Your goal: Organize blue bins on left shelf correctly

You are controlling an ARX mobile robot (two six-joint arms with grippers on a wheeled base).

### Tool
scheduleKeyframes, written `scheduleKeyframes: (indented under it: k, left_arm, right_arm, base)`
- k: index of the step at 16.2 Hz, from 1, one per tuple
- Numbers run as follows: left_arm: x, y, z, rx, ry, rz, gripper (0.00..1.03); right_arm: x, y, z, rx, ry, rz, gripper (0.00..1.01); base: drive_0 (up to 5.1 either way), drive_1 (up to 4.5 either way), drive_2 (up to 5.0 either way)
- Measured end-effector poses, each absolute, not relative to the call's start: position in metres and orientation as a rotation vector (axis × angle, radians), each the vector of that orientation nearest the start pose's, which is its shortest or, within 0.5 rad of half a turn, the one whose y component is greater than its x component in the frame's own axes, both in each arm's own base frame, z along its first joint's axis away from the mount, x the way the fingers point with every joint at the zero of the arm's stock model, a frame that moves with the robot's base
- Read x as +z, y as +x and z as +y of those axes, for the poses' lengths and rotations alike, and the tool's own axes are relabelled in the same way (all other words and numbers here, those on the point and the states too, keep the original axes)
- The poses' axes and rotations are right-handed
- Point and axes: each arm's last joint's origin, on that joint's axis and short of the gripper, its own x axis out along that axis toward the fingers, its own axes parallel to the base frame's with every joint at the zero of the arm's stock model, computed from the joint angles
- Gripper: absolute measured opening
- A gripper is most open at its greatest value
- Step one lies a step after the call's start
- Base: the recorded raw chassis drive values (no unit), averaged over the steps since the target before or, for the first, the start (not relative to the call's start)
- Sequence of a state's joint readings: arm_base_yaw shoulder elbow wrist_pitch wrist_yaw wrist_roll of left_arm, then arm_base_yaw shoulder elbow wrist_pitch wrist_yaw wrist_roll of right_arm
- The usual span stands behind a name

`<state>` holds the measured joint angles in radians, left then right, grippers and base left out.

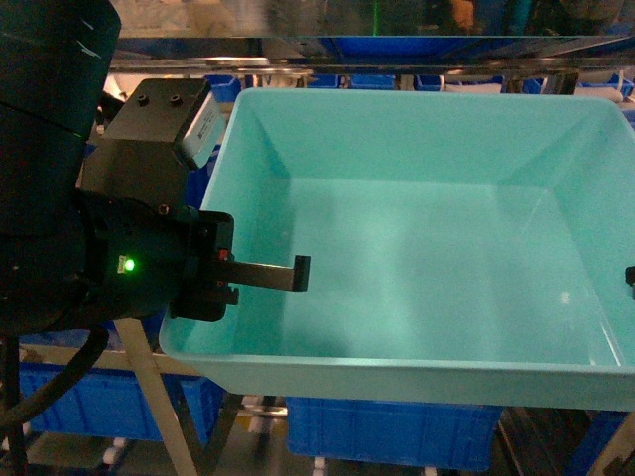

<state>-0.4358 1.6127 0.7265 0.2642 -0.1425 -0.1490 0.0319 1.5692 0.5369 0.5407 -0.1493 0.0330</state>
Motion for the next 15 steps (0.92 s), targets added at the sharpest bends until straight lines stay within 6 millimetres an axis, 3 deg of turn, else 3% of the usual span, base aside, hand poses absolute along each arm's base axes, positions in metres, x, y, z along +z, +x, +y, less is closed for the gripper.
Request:
scheduleKeyframes:
  k: [8, 15]
  left_arm:
    - [0.159, 0.2834, -0.1272, -0.242, 0.034, 0.62, 0.02]
    - [0.1546, 0.2835, -0.1299, -0.24, 0.037, 0.633, 0.02]
  right_arm:
    - [0.1424, 0.2812, 0.0138, 0.173, 0.06, 0.492, 0.07]
    - [0.1392, 0.2839, 0.0137, 0.187, 0.047, 0.484, 0.07]
  base:
    - [0.0, 3.58, -3.6]
    - [0.0, 0.18, -0.2]
